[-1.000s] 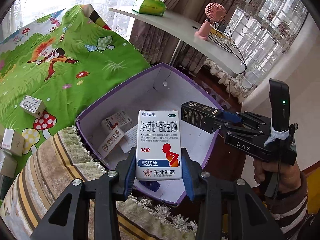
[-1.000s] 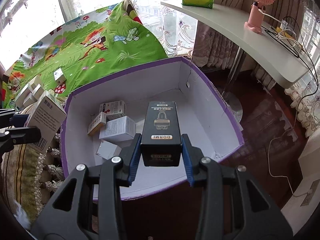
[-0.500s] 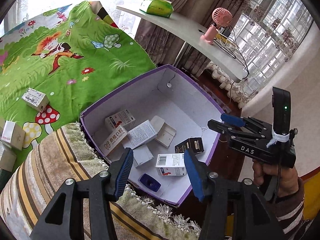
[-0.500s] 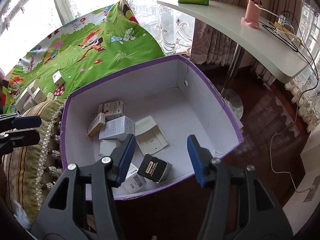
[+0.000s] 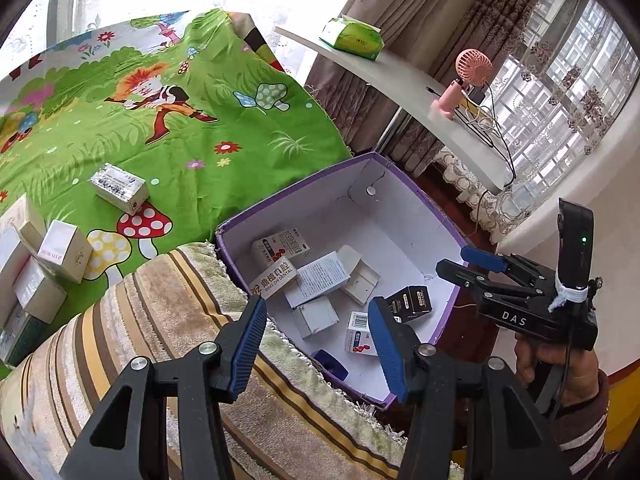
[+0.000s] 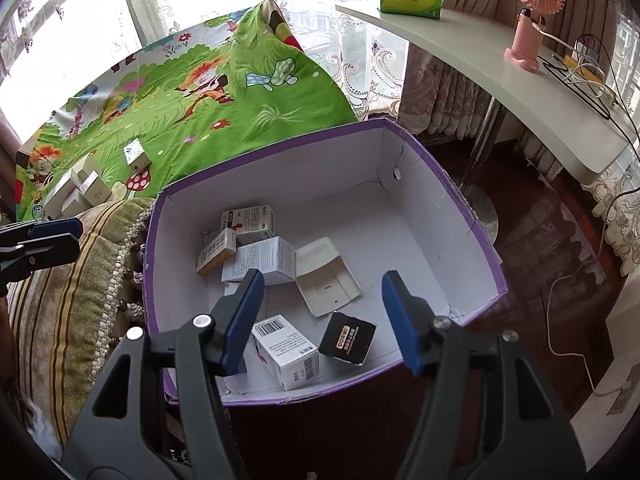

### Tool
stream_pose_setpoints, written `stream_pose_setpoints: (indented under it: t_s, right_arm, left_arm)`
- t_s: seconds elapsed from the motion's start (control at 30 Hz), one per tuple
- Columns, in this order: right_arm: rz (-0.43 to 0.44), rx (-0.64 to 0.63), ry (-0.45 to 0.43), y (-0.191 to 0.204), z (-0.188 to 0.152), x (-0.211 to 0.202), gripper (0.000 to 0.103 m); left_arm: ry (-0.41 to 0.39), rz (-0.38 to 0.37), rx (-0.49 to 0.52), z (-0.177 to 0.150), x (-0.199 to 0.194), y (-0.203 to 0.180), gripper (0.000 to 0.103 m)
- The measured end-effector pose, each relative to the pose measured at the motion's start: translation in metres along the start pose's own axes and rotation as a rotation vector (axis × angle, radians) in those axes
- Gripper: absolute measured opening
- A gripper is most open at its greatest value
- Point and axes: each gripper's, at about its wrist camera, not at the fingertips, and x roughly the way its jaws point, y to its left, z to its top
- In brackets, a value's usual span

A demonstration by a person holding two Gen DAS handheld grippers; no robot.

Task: Organize rigid objects
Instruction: 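Move both open tools back to the remaining items on the bed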

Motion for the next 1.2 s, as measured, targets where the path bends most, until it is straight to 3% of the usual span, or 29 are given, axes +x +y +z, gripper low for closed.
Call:
stream_pose_setpoints:
  t_s: [0.63, 0.87, 1.2]
  right_arm:
    - [0.142, -0.096, -0.002, 0.079, 0.015, 0.005, 0.071]
    - [0.196, -0.143, 0.006, 0.116, 0.021, 0.011, 0.072]
    - [0.275, -0.218, 0.017, 0.174, 0.030, 0.017, 0.074]
  left_arm:
    - [-0.149, 0.111, -0.257, -0.030, -0.069, 0.110, 0.054]
    - [-0.212, 0.201, -0.345, -0.053, -0.104, 0.154, 0.054]
    - [-0.242, 0.307, -0.437, -0.081, -0.138, 0.214, 0.054]
